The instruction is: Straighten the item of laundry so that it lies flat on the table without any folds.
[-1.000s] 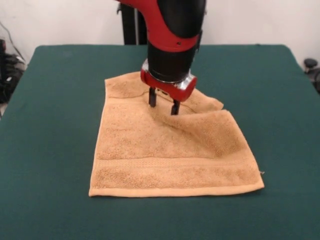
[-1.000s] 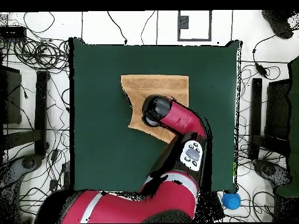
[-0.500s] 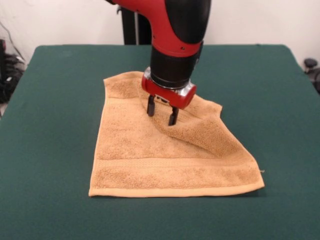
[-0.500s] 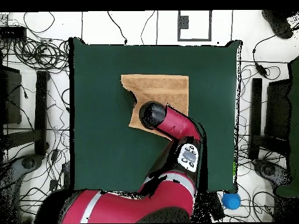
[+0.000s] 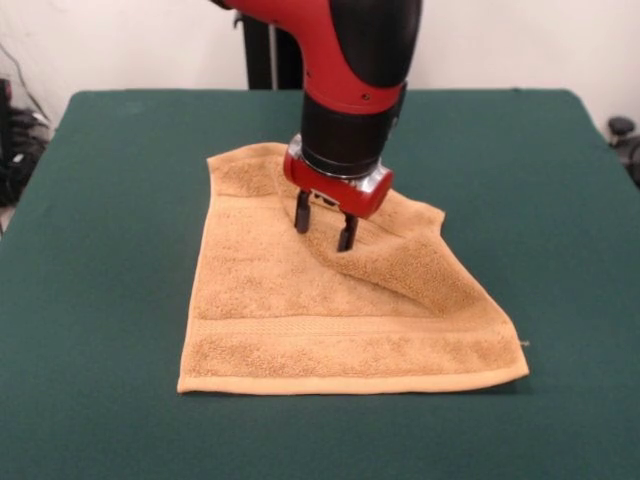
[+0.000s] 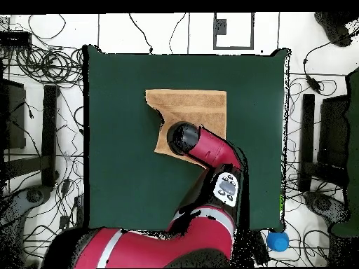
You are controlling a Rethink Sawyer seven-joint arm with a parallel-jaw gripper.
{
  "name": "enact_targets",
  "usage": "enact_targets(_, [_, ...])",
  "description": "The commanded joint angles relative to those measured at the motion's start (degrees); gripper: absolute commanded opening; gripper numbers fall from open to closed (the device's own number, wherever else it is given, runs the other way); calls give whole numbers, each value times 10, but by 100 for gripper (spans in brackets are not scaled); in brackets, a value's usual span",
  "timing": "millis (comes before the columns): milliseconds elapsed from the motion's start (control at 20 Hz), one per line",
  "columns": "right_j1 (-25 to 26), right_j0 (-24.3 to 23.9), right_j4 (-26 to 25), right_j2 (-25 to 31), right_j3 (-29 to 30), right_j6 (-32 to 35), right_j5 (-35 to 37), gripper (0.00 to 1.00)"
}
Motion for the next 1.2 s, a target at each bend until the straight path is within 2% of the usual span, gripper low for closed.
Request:
enact_targets(50, [23,25,47,96,70,171,-52,100])
enact_targets(250, [18,29,59,104,80,176,-59,100])
enact_targets(450, [18,39,62,88,75,174,-46,100])
enact_targets(800, [18,31,62,90,71,155,-36,100])
enact_targets(1200, [35,-31,70,178,93,121,-90,100])
